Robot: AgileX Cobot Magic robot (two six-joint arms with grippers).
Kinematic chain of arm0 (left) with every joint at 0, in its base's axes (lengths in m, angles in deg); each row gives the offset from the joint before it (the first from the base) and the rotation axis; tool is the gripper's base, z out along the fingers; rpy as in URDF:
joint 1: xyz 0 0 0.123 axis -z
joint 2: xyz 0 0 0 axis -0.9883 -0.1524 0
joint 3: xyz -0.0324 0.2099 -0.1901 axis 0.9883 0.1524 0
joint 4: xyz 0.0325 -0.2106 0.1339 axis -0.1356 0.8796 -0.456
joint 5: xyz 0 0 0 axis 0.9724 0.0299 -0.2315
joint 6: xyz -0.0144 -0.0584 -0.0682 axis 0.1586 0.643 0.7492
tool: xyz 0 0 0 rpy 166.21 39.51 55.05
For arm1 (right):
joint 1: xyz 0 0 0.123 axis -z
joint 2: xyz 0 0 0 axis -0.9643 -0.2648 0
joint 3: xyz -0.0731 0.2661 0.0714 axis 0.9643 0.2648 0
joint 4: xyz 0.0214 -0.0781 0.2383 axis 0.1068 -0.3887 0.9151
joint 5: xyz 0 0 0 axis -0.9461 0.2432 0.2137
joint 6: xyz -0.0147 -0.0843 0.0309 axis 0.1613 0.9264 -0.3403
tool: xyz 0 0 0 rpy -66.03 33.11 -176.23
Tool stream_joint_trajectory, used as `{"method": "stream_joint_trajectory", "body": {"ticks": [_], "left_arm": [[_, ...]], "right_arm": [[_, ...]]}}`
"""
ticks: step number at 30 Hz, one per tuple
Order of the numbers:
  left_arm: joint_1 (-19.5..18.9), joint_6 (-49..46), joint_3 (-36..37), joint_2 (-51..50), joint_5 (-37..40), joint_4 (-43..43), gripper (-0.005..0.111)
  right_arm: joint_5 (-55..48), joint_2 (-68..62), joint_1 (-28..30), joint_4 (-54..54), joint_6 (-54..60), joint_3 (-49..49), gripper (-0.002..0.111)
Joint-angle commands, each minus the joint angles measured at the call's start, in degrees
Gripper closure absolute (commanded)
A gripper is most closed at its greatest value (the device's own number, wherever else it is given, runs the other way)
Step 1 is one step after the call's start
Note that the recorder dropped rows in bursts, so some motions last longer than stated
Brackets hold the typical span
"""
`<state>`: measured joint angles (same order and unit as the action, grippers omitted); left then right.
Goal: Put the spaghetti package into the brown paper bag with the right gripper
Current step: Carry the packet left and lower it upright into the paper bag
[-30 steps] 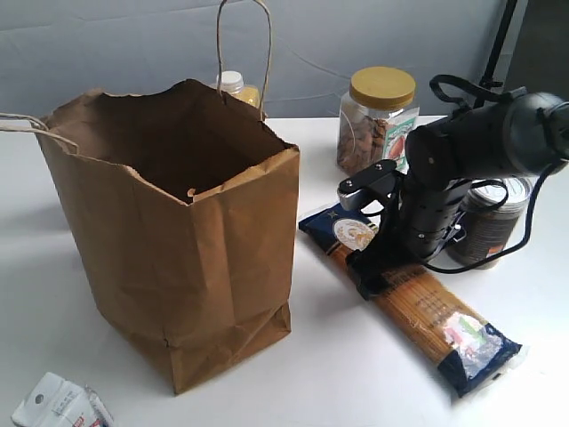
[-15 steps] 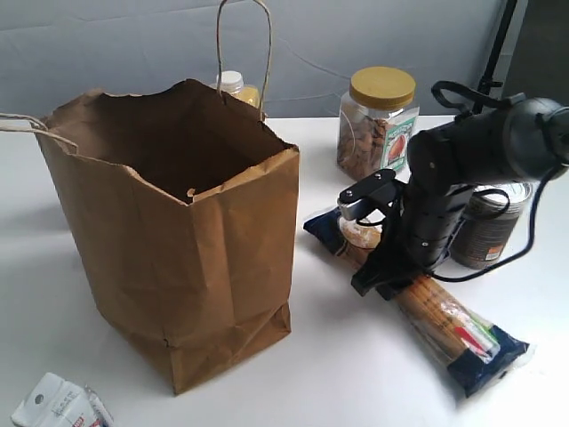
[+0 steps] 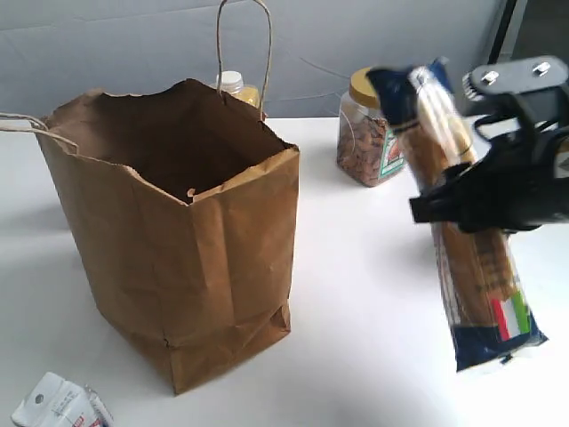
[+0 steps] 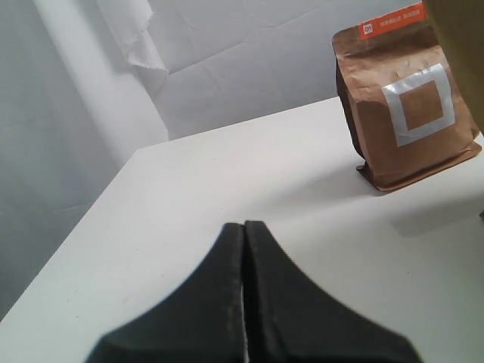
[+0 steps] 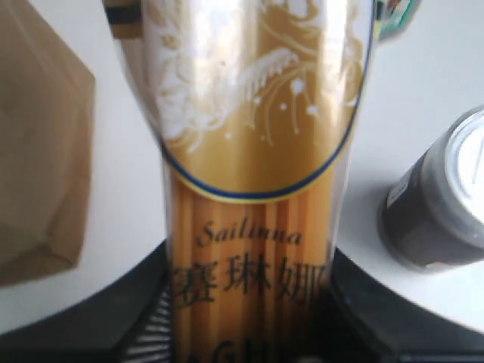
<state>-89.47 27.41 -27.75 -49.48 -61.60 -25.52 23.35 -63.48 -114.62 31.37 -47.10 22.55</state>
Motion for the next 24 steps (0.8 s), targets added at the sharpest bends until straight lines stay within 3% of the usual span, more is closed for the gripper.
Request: {"method": "stream_joint_trajectory", "body": {"ticks": [1, 5, 9, 14, 24], "left_arm": [[-0.27, 0.21, 0.27, -0.13, -0.34, 0.26, 0.107], [-0.27, 0.21, 0.27, -0.13, -0.34, 0.26, 0.107], [-0.27, 0.21, 0.27, -0.13, -0.34, 0.26, 0.107], [-0.27, 0.21, 0.27, -0.13, -0.34, 0.26, 0.107], [-0.27, 0.21, 0.27, -0.13, -0.34, 0.26, 0.107]], "right_arm": [[5.79, 11.37, 0.21, -2.32, -3.90, -2.46, 0.108], [7.30, 13.09, -1.11, -1.40, -4.01, -9.60, 0.108], [10.10, 9.75, -6.54, -1.24, -3.91, -17.39, 0.108], [12.40, 0.34, -13.97, -2.32, -3.01, -29.51, 0.108], [10.94, -21.16, -18.61, -2.32, -0.49, -49.49, 0.108]]}}
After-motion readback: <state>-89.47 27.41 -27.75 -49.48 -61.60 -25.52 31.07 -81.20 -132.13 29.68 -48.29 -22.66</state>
